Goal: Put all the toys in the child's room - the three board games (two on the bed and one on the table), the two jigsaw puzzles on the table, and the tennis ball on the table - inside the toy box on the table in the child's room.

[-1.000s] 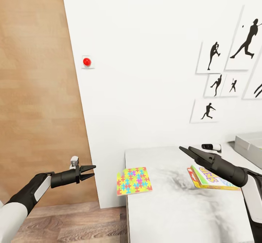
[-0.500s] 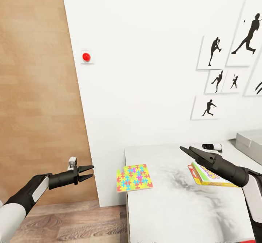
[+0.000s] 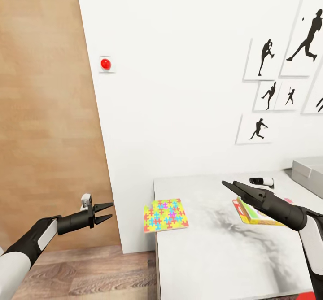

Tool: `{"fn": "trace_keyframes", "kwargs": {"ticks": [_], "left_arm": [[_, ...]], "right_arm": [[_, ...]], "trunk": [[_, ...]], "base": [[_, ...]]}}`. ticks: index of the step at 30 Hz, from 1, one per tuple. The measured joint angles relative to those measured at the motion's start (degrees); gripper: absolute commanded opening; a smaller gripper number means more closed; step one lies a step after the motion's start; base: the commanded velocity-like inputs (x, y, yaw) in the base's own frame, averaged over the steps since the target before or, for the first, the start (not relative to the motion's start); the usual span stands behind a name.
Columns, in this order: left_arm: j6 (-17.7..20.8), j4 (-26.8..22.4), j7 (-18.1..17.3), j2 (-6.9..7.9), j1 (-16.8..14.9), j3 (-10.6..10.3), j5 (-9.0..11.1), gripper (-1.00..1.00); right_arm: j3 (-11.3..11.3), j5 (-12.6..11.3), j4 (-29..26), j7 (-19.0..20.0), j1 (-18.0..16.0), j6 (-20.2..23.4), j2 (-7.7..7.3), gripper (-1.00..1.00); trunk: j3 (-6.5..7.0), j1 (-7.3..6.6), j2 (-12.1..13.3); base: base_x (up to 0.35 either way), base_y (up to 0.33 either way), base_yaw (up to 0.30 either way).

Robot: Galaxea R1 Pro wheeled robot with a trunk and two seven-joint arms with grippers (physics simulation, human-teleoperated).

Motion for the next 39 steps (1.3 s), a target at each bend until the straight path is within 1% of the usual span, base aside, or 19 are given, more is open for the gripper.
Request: {"fn": "trace_keyframes", "kwargs": {"ticks": [5,18,39], "left_arm": [[0.0,0.2,0.1,-0.16,0.0,0.2,0.0,1.00],[0.0,0.2,0.1,-0.34,0.0,0.2,0.0,1.00],[0.1,0.3,0.0,-0.35,0.0,0.2,0.0,1.00]], "right_arm": [[0.0,0.0,0.0,0.0,0.0,0.0,0.18,1.00],[0.0,0.1,0.0,0.0,0.0,0.0,-0.24,1.00],[0.0,0.1,0.0,0.0,0.0,0.0,-0.16,1.00]], "trunk": [[-0.90,1.10,-2.0],[-3.23,3.95,-7.2],[-3.24,3.96,-7.2]], "base": [[0.000,0.000,0.000],[0.000,0.000,0.000],[0.000,-0.009,0.000]]}}
